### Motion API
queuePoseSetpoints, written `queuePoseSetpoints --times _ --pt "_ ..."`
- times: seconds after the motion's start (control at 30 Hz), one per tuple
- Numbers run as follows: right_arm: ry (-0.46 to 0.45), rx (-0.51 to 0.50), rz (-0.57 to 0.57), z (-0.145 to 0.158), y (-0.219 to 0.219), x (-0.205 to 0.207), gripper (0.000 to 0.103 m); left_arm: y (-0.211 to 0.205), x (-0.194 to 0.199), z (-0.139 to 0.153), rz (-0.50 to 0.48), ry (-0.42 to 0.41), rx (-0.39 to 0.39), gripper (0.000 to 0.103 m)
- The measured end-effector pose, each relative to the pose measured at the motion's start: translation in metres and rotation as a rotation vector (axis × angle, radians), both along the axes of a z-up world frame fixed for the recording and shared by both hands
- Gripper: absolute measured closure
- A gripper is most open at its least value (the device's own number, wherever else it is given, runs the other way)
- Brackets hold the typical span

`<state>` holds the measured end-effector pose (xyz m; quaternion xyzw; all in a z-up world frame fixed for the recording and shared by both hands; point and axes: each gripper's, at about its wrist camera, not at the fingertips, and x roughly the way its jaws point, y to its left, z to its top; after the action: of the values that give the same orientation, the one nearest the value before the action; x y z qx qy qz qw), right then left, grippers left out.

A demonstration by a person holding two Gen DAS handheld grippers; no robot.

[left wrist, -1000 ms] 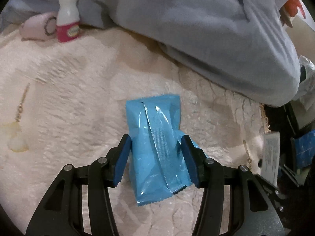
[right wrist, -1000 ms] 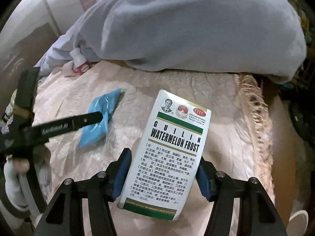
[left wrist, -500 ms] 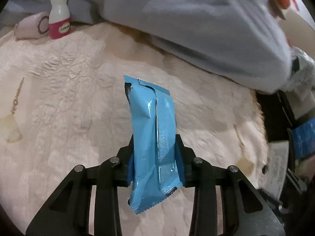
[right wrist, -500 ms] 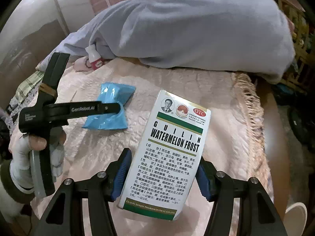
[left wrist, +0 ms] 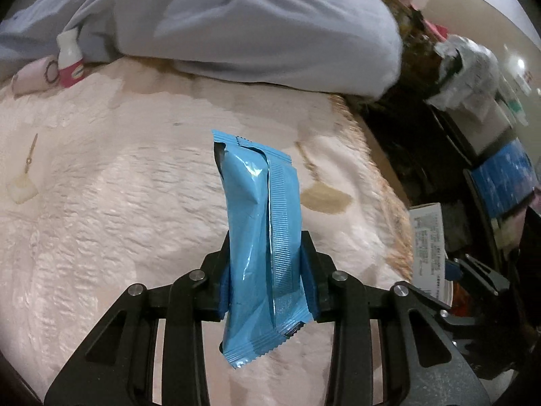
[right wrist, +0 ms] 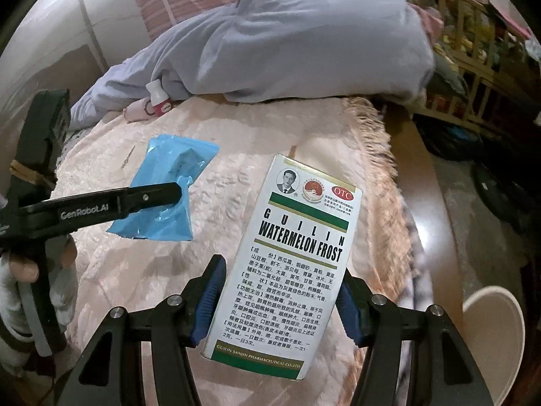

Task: Collect trash
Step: 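Carry the blue wrapper and Guilin Watermelon Frost box over the cream bin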

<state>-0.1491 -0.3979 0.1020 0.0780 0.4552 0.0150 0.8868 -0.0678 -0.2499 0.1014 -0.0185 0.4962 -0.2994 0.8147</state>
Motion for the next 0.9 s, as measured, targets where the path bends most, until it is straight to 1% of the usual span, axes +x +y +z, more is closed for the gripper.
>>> queuePoseSetpoints --times 0.2,0.47,0.9 --pt "-0.012 -0.008 -0.030 0.005 -0.008 -0.031 0.044 -0.019 -0.031 0.016 -0.050 -0.029 0.008 0.071" --pt "-0.032 -0.005 -0.075 0.014 -0.026 -0.067 0.044 -0.044 -0.063 0.027 -0.117 -0.056 0.023 0.071" --pt "-0.032 0.001 -0.202 0.016 -0.081 -0.128 0.044 -0.104 -0.108 0.035 -0.232 -0.086 0.033 0.071"
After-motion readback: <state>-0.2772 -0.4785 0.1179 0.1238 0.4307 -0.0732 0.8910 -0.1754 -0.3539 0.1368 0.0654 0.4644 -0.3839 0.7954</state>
